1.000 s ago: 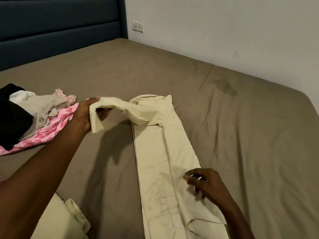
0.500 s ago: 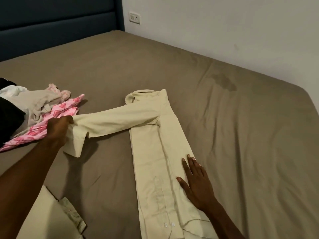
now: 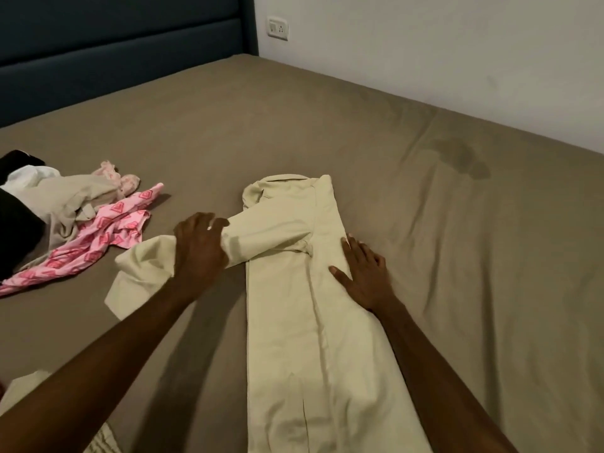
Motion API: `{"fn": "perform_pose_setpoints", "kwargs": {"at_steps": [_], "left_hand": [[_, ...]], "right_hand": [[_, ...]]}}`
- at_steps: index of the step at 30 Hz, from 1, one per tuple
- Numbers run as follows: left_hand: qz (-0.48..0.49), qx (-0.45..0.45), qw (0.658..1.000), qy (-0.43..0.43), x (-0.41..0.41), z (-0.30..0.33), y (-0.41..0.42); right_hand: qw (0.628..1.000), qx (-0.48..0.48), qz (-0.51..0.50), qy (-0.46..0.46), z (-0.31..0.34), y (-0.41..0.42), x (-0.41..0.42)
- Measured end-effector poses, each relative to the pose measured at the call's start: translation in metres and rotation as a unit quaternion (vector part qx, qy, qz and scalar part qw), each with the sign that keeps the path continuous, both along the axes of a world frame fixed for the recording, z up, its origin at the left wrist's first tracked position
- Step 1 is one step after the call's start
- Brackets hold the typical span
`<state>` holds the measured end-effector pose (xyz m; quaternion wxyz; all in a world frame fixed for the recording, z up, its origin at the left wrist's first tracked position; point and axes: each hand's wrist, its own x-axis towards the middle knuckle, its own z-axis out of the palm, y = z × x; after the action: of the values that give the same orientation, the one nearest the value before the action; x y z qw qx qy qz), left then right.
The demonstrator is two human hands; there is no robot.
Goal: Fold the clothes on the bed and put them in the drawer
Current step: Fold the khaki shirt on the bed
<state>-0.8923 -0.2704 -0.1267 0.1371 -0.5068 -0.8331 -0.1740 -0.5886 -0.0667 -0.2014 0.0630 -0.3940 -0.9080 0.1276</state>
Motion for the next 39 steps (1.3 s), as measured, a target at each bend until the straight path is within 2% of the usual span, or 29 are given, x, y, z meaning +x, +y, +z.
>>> {"fn": "perform_pose_setpoints", "kwargs": {"at_steps": [4, 7, 11, 15, 18, 24, 27, 29, 33, 39], "left_hand": [[-0.162, -0.004, 0.982, -0.101, 0.034, -0.004, 0.075], [-0.229, -0.016, 0.959, -0.166, 0.058, -0.007, 0.134], [-0.288, -0.127, 0.948, -0.04, 0.078, -0.032, 0.207], [-0.165, -0.287, 0.944, -0.012, 0.073, -0.055, 0.263], [-0.097, -0.29, 0.952, -0.015, 0.066, -0.062, 0.284], [-0.095, -0.313, 0.945, -0.021, 0.06, -0.063, 0.297], [-0.111, -0.306, 0.945, 0.001, 0.066, -0.048, 0.28], [-0.145, -0.259, 0.955, 0.014, 0.087, -0.044, 0.249], [-0.182, -0.176, 0.967, 0.0, 0.154, -0.06, 0.137], [-0.21, -0.243, 0.944, -0.075, 0.247, -0.06, -0.005]], "right_hand": [[0.999, 0.021, 0.001, 0.033, -0.015, 0.004, 0.001], [0.998, 0.023, -0.001, 0.062, -0.017, 0.005, 0.001], [0.996, 0.022, 0.0, 0.087, -0.022, 0.003, 0.003], [0.996, 0.013, -0.004, 0.093, -0.03, 0.008, 0.001], [0.996, 0.008, 0.002, 0.094, -0.035, 0.012, 0.002], [0.995, -0.005, 0.002, 0.095, -0.033, 0.012, 0.001], [0.995, 0.002, 0.002, 0.098, -0.031, 0.011, 0.002], [0.995, 0.003, 0.001, 0.099, -0.033, 0.016, 0.0], [0.996, 0.025, 0.006, 0.087, -0.036, 0.017, 0.001], [0.998, -0.001, 0.006, 0.069, -0.028, 0.008, 0.004]]}}
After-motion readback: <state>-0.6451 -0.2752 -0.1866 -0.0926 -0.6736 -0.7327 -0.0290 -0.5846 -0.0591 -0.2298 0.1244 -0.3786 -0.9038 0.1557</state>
